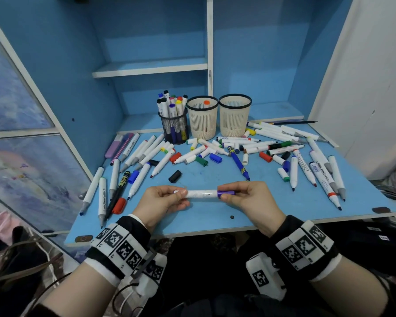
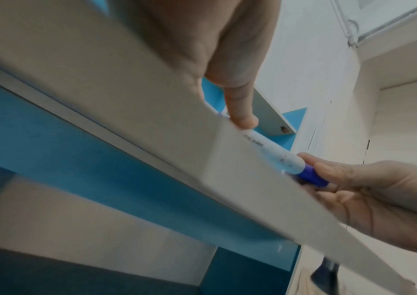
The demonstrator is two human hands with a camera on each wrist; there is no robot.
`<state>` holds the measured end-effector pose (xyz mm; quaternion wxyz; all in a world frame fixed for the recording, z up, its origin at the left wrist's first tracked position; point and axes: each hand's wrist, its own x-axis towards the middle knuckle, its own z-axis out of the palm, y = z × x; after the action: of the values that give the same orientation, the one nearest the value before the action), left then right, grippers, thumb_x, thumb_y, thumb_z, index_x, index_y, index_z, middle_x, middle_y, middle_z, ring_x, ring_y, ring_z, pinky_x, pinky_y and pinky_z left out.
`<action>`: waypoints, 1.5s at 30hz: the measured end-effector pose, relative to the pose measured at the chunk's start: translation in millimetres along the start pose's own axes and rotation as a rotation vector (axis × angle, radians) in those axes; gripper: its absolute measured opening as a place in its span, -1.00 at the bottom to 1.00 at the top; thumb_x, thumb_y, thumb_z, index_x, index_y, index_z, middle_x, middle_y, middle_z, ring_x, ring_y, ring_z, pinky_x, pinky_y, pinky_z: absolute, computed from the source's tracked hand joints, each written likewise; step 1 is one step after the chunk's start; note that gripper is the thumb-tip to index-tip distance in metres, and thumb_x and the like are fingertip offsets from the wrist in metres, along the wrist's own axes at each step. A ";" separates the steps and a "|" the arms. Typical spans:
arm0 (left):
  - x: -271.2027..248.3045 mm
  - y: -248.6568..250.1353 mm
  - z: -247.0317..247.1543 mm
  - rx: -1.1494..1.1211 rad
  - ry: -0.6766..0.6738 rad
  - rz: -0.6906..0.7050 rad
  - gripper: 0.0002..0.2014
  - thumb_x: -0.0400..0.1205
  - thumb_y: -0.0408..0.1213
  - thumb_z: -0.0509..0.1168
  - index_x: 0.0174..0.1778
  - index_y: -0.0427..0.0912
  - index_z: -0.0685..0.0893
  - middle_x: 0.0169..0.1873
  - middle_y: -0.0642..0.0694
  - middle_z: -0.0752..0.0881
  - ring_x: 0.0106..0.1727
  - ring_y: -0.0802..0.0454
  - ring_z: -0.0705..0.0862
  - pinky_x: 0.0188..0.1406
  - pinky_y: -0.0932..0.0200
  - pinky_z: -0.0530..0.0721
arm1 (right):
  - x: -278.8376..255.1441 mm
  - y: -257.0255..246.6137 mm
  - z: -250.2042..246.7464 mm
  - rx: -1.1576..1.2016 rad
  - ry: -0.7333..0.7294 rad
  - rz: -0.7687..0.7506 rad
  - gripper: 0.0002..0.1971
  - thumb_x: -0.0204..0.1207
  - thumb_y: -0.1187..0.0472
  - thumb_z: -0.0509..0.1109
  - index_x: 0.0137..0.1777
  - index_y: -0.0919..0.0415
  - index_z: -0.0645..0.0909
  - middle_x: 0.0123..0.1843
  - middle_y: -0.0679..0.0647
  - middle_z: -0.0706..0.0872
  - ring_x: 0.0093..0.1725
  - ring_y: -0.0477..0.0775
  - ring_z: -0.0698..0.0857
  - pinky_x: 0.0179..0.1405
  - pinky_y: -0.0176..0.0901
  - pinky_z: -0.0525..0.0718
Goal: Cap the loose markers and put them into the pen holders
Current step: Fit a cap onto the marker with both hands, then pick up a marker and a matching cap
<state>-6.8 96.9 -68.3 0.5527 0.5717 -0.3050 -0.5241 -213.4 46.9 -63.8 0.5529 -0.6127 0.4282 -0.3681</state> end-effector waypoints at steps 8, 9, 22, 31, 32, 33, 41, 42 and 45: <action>8.4 71.0 -3.4 0.020 0.148 0.185 -0.98 0.49 -0.56 0.38 -0.20 -0.41 0.70 -0.38 -0.19 0.78 -0.40 0.05 0.78 -0.27 0.32 0.77 | 33.1 -39.9 -37.9 -0.174 -0.013 -0.048 -0.76 0.48 0.40 0.43 0.03 0.04 0.67 -0.06 0.29 0.80 -0.10 0.06 0.73 0.04 -0.09 0.67; 11.0 84.0 -2.9 0.061 0.171 0.231 -0.98 0.50 -0.55 0.38 -0.19 -0.40 0.69 -0.40 -0.17 0.78 -0.42 0.08 0.77 -0.27 0.34 0.76 | 40.8 -41.6 -42.2 -0.240 -0.024 -0.033 -0.75 0.48 0.38 0.43 0.09 0.08 0.66 -0.06 0.32 0.79 -0.12 0.07 0.71 0.06 -0.03 0.67; 94.0 209.1 10.1 0.634 0.391 0.589 -0.85 0.39 -0.44 0.53 -0.34 -0.15 0.70 -0.23 -0.26 0.76 -0.26 -0.10 0.76 0.03 -0.05 0.76 | 111.4 -51.4 -44.6 -1.215 -0.255 0.092 -0.77 0.52 0.20 0.38 0.07 0.31 0.75 0.11 0.14 0.78 0.08 0.09 0.70 0.06 -0.11 0.65; 133.1 215.4 39.7 0.838 0.381 0.680 -0.71 0.59 -0.37 0.36 0.23 -0.29 0.70 0.07 -0.25 0.74 0.04 -0.13 0.74 0.08 0.14 0.68 | 117.3 -60.2 -46.1 -1.351 -0.362 0.177 -0.59 0.42 0.26 0.50 0.25 0.34 0.54 0.29 0.26 0.64 0.15 0.15 0.64 0.03 -0.10 0.62; 136.3 213.0 43.4 0.867 0.373 0.695 -0.70 0.59 -0.38 0.35 0.26 -0.26 0.69 0.11 -0.25 0.73 0.09 -0.14 0.71 0.14 0.14 0.65 | 116.9 -60.6 -48.3 -1.345 -0.346 0.180 -0.48 0.43 0.25 0.50 0.37 0.31 0.46 0.35 0.23 0.58 0.24 0.15 0.60 0.11 -0.11 0.61; 140.2 210.3 47.0 0.876 0.360 0.696 -0.68 0.59 -0.39 0.35 0.28 -0.23 0.67 0.13 -0.23 0.72 0.11 -0.14 0.69 0.16 0.16 0.63 | 116.4 -61.2 -50.7 -1.321 -0.327 0.175 -0.40 0.44 0.25 0.48 0.47 0.29 0.39 0.40 0.19 0.55 0.29 0.15 0.57 0.18 -0.12 0.61; 178.2 185.5 67.3 0.985 0.305 0.689 -0.75 0.51 -0.35 0.44 0.09 -0.29 0.73 0.02 -0.19 0.77 0.03 -0.03 0.70 0.02 0.29 0.55 | 95.3 -71.1 -63.3 -0.593 -0.137 0.107 -0.64 0.47 0.35 0.45 0.27 0.19 0.57 -0.24 0.13 0.68 -0.31 -0.01 0.64 -0.18 -0.21 0.67; 181.7 182.7 69.6 1.014 0.294 0.677 -0.74 0.51 -0.37 0.43 0.11 -0.30 0.74 0.04 -0.20 0.77 0.04 -0.04 0.71 0.04 0.30 0.55 | 91.7 -71.5 -63.8 -0.523 -0.131 0.097 -0.66 0.48 0.36 0.45 0.25 0.19 0.57 -0.25 0.14 0.68 -0.31 -0.02 0.65 -0.18 -0.22 0.69; 189.7 175.3 72.5 1.080 0.261 0.650 -0.72 0.51 -0.39 0.43 0.14 -0.30 0.73 0.08 -0.21 0.76 0.07 -0.08 0.71 0.11 0.22 0.61 | 82.4 -71.2 -64.5 -0.393 -0.121 0.051 -0.66 0.47 0.38 0.45 0.24 0.21 0.58 -0.26 0.16 0.68 -0.28 0.03 0.68 -0.11 -0.13 0.72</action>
<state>16.0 -137.4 60.4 0.3501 0.7070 -0.6139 -0.0285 -234.8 -51.7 12.7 0.4567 -0.7187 0.4731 -0.2260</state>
